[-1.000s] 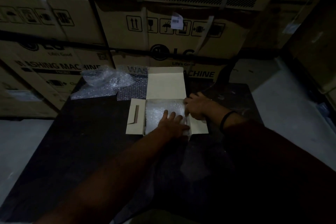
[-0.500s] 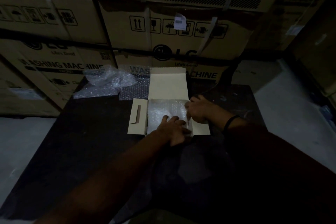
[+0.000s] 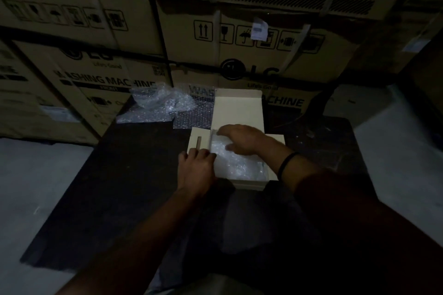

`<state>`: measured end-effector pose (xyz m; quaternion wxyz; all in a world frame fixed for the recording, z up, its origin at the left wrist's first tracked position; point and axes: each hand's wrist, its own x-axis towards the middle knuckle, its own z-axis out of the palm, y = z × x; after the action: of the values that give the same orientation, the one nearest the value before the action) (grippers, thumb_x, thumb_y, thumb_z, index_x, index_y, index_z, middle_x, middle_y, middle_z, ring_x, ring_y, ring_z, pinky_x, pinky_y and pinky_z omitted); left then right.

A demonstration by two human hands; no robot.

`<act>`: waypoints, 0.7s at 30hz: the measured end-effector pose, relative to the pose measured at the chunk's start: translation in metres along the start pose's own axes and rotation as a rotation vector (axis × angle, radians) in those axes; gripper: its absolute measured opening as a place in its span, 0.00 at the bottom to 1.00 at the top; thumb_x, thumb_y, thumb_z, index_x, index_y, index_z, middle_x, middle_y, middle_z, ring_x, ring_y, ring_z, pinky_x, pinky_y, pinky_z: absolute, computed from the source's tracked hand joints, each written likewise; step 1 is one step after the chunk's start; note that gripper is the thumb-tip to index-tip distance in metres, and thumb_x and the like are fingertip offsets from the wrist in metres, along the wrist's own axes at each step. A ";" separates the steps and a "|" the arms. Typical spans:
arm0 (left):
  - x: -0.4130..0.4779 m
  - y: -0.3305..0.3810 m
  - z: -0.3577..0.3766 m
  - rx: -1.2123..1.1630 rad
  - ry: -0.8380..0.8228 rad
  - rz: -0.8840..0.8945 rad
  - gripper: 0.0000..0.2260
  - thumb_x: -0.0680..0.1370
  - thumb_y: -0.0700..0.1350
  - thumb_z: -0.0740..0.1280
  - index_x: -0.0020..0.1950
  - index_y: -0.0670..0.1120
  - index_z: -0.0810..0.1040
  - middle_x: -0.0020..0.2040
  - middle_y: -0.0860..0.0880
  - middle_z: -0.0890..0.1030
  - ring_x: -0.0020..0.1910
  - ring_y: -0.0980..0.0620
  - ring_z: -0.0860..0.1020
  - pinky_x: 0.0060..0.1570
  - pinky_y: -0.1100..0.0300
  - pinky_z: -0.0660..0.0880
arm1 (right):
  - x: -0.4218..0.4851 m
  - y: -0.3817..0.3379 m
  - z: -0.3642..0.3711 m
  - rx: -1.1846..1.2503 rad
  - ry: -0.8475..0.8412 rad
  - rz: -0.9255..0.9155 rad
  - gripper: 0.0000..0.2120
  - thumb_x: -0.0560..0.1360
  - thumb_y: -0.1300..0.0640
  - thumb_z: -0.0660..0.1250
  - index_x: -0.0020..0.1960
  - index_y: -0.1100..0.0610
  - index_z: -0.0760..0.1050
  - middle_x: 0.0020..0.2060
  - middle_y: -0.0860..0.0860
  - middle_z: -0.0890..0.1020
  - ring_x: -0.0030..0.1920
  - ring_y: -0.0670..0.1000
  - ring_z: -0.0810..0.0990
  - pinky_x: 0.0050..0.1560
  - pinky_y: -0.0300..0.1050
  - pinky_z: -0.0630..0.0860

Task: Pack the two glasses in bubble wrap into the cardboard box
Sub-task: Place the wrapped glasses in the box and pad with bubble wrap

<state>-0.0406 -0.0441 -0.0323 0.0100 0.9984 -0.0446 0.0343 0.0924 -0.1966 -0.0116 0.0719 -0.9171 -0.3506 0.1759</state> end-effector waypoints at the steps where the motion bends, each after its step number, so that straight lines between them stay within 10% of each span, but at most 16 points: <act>1: -0.002 -0.003 0.001 0.040 -0.037 -0.007 0.16 0.66 0.55 0.73 0.51 0.50 0.82 0.49 0.49 0.83 0.49 0.44 0.78 0.50 0.48 0.69 | 0.007 -0.004 0.004 -0.013 0.002 -0.023 0.28 0.76 0.53 0.66 0.74 0.53 0.62 0.73 0.51 0.66 0.70 0.54 0.67 0.68 0.46 0.65; 10: -0.003 0.003 -0.006 0.172 -0.186 0.092 0.15 0.79 0.52 0.57 0.59 0.48 0.78 0.57 0.46 0.80 0.64 0.43 0.70 0.68 0.42 0.52 | 0.025 -0.005 0.025 -0.003 0.016 -0.041 0.27 0.76 0.53 0.67 0.72 0.55 0.63 0.69 0.56 0.71 0.65 0.57 0.72 0.62 0.48 0.70; 21: 0.005 0.013 -0.019 0.201 -0.261 0.031 0.11 0.78 0.46 0.61 0.55 0.46 0.80 0.58 0.45 0.79 0.66 0.40 0.68 0.69 0.41 0.52 | 0.041 0.004 0.035 -0.167 -0.012 -0.167 0.22 0.77 0.61 0.62 0.71 0.60 0.68 0.74 0.57 0.62 0.67 0.60 0.69 0.63 0.51 0.71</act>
<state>-0.0379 -0.0572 -0.0126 -0.0962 0.9895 -0.0574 -0.0911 0.1102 -0.1718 -0.0565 0.0073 -0.8864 -0.4397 0.1448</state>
